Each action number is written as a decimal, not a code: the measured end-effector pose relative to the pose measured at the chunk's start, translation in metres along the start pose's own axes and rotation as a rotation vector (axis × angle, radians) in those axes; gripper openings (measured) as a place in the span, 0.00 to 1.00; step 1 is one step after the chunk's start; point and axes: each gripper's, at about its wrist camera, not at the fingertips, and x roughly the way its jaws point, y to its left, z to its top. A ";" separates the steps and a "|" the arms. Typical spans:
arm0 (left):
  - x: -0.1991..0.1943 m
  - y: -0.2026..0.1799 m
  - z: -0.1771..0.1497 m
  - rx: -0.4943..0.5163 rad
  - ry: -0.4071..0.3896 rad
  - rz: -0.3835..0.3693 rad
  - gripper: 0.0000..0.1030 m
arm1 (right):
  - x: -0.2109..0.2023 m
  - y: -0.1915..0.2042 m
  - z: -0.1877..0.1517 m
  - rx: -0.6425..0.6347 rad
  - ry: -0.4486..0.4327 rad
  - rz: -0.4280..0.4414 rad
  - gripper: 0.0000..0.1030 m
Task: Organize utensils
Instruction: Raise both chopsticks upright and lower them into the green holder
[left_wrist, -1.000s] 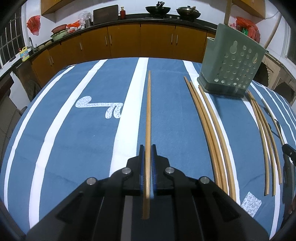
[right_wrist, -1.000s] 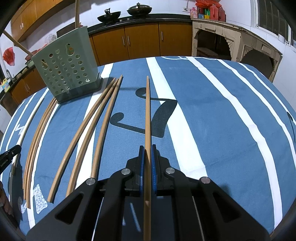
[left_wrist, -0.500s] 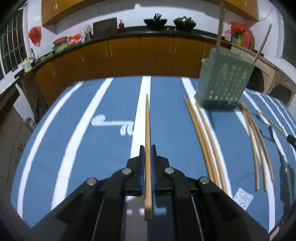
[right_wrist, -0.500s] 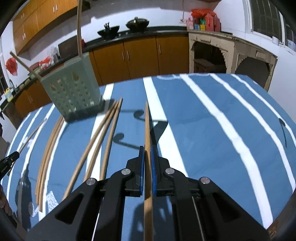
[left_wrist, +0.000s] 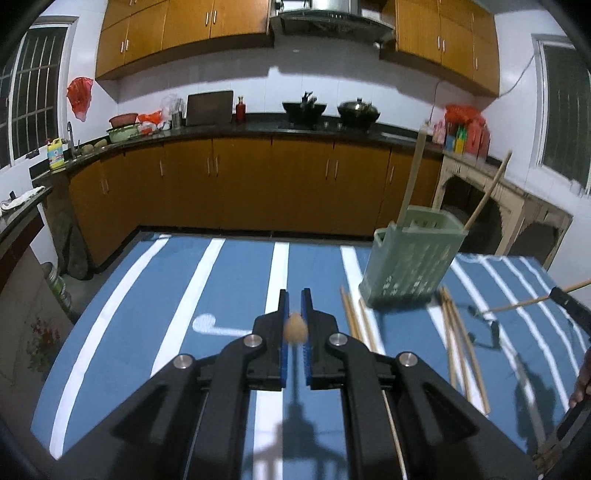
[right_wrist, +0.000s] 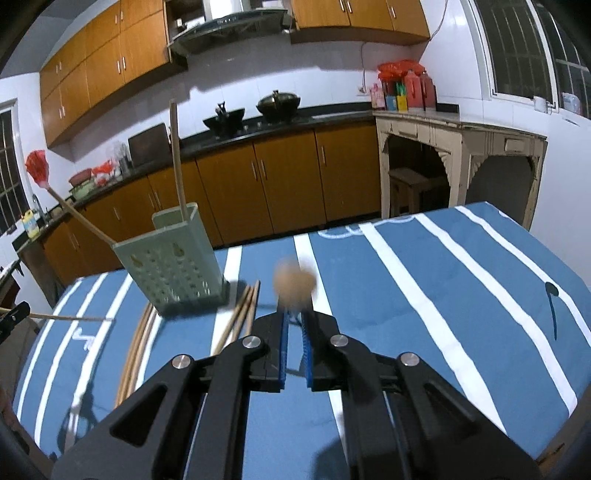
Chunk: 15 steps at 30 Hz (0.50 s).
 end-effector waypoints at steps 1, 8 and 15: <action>-0.002 -0.001 0.003 -0.001 -0.008 -0.005 0.07 | -0.001 0.000 0.002 0.002 -0.006 0.003 0.07; -0.010 -0.007 0.018 0.010 -0.038 -0.028 0.07 | -0.007 0.006 0.017 -0.003 -0.042 0.030 0.07; -0.020 -0.011 0.027 0.026 -0.060 -0.050 0.07 | -0.018 0.013 0.033 -0.009 -0.066 0.059 0.07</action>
